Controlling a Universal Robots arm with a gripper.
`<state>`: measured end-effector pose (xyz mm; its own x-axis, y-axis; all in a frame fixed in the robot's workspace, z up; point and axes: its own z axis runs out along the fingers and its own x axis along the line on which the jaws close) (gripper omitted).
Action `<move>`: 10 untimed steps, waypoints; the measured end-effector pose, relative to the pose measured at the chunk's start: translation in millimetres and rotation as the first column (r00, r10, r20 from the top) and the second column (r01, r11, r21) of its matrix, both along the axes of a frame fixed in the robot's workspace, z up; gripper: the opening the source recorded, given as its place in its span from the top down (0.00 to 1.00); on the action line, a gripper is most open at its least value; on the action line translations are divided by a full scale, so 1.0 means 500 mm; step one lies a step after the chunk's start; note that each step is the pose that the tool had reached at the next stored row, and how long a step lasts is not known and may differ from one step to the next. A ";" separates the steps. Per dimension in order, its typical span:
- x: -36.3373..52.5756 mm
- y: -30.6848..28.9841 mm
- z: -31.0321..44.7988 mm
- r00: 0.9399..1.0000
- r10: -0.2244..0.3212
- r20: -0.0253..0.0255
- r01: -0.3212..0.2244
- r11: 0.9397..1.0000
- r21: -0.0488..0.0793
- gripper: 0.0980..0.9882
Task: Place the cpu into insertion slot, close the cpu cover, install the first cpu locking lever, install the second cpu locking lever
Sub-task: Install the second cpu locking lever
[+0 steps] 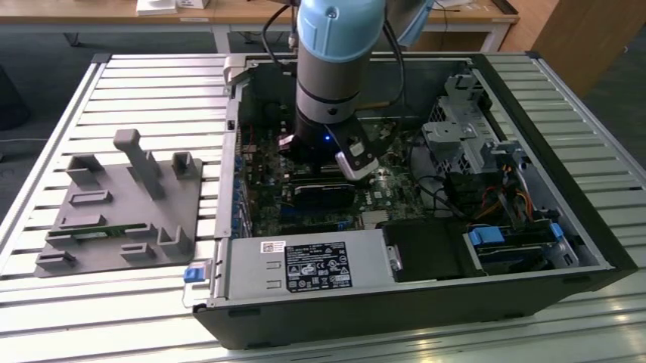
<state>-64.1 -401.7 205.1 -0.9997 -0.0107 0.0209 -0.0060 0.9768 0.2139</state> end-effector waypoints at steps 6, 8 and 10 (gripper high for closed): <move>0.000 -0.001 -0.008 1.000 0.000 0.000 0.000 1.000 0.028 0.99; 0.000 -0.002 -0.010 1.000 0.000 0.000 0.000 0.999 0.036 0.99; -0.001 -0.004 -0.011 1.000 0.000 0.000 0.000 0.999 0.037 0.99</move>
